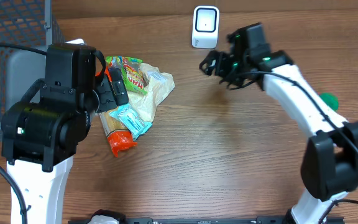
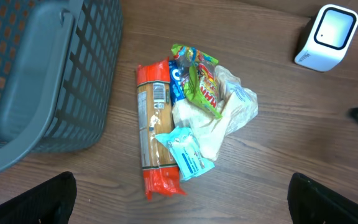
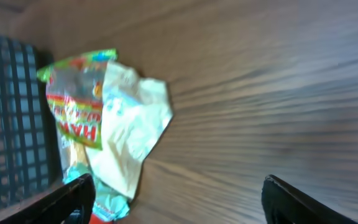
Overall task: Scan the item barcode
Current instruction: 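Move the right gripper left to the bread bag on the pile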
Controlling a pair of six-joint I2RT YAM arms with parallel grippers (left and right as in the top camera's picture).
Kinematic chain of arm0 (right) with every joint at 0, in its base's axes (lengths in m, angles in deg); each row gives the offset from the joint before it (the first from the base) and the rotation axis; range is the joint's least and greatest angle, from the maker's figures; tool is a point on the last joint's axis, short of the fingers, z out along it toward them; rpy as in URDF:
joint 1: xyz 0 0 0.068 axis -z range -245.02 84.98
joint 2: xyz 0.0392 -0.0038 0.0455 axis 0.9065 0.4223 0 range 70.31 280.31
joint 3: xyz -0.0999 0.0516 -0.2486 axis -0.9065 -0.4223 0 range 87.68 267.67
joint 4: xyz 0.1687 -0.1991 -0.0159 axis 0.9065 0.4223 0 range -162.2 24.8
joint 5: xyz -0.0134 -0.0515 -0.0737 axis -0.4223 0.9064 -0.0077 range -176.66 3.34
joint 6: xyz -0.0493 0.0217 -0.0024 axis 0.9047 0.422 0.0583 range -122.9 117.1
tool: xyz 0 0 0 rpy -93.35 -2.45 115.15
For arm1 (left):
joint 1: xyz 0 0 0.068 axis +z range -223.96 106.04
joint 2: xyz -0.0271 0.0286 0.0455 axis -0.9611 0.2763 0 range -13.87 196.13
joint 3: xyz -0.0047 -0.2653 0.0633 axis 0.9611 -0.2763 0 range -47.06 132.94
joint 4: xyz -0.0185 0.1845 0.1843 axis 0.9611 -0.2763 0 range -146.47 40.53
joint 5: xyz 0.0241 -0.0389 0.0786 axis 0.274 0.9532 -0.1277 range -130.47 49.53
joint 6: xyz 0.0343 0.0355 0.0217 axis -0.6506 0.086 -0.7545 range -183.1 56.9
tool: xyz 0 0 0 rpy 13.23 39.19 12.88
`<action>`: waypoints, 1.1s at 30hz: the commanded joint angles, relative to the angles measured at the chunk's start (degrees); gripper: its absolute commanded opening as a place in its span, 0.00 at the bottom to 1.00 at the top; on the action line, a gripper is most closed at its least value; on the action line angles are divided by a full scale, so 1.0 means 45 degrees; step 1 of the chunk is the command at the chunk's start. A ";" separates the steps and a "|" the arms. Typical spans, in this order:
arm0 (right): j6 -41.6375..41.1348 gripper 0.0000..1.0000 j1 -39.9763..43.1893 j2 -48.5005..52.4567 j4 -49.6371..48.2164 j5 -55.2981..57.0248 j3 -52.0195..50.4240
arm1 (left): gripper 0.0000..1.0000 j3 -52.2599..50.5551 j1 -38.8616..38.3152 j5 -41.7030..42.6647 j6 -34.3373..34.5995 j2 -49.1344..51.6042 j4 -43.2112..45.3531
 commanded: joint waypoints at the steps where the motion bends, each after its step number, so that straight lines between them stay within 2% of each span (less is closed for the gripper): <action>1: -0.0423 0.84 -0.0835 0.0442 -0.0345 -0.0228 0.0199 | 1.00 0.0005 -0.0010 -0.0214 0.0131 0.0063 0.0000; 18: -0.1530 0.81 -0.3444 0.2594 -0.2701 0.0102 0.0199 | 1.00 0.0005 -0.0010 -0.0214 0.0131 0.0063 0.0000; 33: -0.2759 0.80 -0.4614 0.3983 -0.4362 0.0194 0.0194 | 1.00 0.0005 -0.0010 -0.0214 0.0131 0.0063 0.0000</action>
